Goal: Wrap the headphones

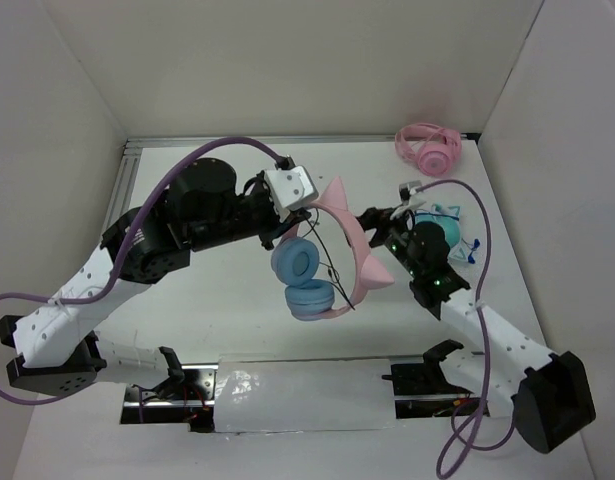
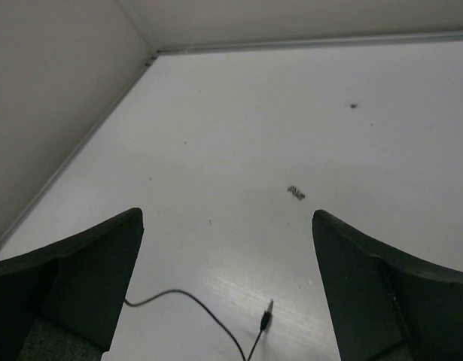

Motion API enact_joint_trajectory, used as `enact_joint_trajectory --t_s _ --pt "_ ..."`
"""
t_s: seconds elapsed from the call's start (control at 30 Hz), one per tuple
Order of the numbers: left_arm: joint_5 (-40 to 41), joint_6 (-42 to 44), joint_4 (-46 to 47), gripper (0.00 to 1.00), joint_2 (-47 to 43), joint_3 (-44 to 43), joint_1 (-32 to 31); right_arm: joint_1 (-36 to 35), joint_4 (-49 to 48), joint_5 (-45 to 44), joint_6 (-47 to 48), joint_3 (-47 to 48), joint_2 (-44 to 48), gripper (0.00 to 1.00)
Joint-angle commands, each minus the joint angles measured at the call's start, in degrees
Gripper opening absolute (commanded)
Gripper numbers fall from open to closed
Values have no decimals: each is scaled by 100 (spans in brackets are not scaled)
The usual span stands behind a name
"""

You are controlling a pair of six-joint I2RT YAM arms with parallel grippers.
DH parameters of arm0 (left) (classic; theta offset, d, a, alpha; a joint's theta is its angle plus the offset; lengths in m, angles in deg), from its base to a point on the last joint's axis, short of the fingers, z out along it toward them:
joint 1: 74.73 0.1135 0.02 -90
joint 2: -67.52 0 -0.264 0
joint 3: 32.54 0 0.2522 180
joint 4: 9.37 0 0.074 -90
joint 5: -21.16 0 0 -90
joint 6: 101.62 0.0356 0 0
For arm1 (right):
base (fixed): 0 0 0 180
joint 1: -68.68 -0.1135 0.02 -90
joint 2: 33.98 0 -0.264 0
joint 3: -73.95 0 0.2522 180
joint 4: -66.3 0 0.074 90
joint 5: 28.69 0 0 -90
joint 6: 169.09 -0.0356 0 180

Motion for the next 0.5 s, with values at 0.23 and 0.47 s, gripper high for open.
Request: enact_joint_trajectory --t_s 0.23,0.47 --pt "-71 -154 415 0 -90 -308 -10 -1186 603 -970 -145 -1493 706 100" --pt "-115 -136 353 0 -116 -335 -10 -1924 1167 -2211 -121 -1458 134 100"
